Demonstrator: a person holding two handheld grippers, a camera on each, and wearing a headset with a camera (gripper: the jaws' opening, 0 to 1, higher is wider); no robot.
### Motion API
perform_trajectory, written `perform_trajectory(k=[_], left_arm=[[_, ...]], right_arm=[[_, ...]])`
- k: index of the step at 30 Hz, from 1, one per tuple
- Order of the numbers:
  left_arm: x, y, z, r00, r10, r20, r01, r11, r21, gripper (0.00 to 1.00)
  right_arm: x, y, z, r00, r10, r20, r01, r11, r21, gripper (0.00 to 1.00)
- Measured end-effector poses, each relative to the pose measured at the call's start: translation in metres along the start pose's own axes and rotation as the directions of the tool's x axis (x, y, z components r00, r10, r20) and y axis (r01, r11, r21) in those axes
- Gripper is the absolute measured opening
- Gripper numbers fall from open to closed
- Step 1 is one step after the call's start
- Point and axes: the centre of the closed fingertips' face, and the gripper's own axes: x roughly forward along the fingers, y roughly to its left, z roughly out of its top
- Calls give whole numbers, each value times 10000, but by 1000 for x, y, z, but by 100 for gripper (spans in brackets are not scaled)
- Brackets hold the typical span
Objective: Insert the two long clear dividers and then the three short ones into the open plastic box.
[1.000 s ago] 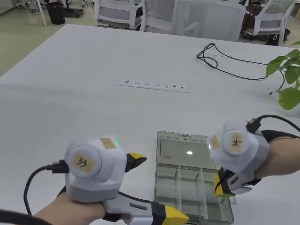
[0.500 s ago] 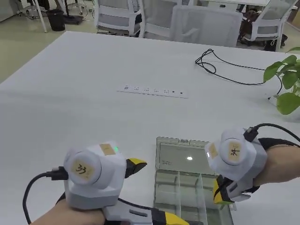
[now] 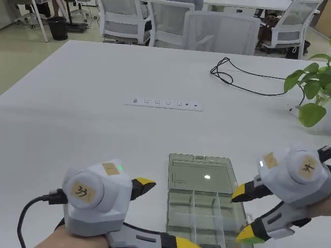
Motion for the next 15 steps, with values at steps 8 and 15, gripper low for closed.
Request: perform_trajectory(k=[8,15], left_arm=[[-12,-2,-4,9984,454,336,-446,9987,-249,98],[-23,-5,-11,9937,1018,471,-996,9939,-484,100]], right_arm=[[-37,-3,7,9397,-2439,2396,1881,9540,2333,100],[-54,22,-27,9049,-3442,2504,2396,8981,3687,100]])
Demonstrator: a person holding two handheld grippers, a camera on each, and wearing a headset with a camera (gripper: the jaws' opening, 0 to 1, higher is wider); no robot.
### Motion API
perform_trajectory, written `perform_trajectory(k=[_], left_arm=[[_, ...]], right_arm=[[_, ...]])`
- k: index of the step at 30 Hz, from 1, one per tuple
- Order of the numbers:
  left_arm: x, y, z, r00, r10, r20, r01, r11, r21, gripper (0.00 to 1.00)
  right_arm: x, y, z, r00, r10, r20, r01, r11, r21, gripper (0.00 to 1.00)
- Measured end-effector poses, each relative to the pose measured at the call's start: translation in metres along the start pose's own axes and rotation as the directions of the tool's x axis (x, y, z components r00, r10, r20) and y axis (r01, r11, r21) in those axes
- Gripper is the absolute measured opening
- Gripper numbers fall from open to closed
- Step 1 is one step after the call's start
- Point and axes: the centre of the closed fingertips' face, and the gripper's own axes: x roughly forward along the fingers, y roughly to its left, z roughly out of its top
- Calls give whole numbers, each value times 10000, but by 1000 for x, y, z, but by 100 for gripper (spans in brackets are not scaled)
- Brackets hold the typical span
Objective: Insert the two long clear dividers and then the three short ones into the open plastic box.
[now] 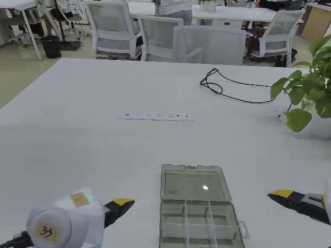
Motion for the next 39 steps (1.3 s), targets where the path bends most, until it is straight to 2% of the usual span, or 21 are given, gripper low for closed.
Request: perform_trajectory(k=[3,4,6,10,11,12,13,14,16,17,18,20,21,22,23,25,29,32,39], left_arm=[[-5,-1,-5,9994,298,-160,-296,9995,126,100],[-8,0,-9,9984,471,-298,-465,9987,219,100],[-11,-3,-13,9969,614,-495,-593,9973,436,100],[-18,-2,-16,9929,1115,-403,-1092,9925,557,100],[-20,-1,-21,9897,1377,-379,-1362,9899,401,100],[-20,-3,-26,9885,1423,-511,-1399,9890,482,100],[-20,-3,-28,9871,1527,-474,-1499,9871,565,100],[-20,-3,-29,9861,1606,-425,-1579,9856,605,100],[-18,-1,-31,9843,1716,-403,-1696,9844,475,100],[-19,3,-30,9805,1895,-521,-1860,9804,654,100],[-19,3,-25,9791,1994,-404,-1944,9755,1034,100],[-18,-2,-21,9822,1868,-176,-1844,9784,934,100],[-18,1,-21,9793,2019,-101,-2000,9749,977,100],[-18,5,-24,9751,2203,-253,-2166,9707,1042,100],[-18,4,-24,9745,2223,-311,-2178,9699,1091,100],[-18,2,-21,9770,2128,-131,-2105,9723,1012,100],[-16,2,-26,9766,2123,-334,-2080,9728,1021,100],[-15,0,-29,9791,1979,-460,-1923,9757,1054,100],[-12,-3,-36,9818,1743,-761,-1644,9790,1205,100]], right_arm=[[-9,-1,-4,9966,-623,548,592,9967,558,100],[-12,-2,-2,9916,-971,851,913,9935,687,100],[-15,-3,-3,9830,-1351,1247,1236,9877,956,100],[-14,0,-13,9829,-1489,1079,1378,9850,1041,100],[-14,0,-12,9753,-1682,1433,1518,9813,1186,100],[-15,1,-10,9705,-1760,1650,1562,9796,1263,100],[-15,3,-13,9662,-1866,1778,1625,9765,1415,100],[-15,4,-17,9675,-1830,1748,1597,9773,1392,100],[-14,6,-23,9772,-1653,1330,1558,9846,791,100],[-14,4,-19,9725,-1783,1497,1730,9838,475,100],[-14,7,-17,9729,-1639,1632,1526,9851,794,100],[-14,7,-15,9714,-1570,1784,1418,9853,953,100],[-13,8,-16,9728,-1524,1744,1385,9863,894,100],[-12,9,-18,9748,-1450,1697,1316,9874,879,100],[-11,10,-18,9765,-1349,1683,1227,9891,808,100],[-7,14,-19,9796,-1231,1586,1144,9914,628,100],[-5,18,-21,9832,-1073,1476,1034,9941,334,100],[-4,18,-23,9841,-1056,1425,1010,9941,393,100],[-5,14,-20,9792,-1269,1586,1175,9908,670,100]])
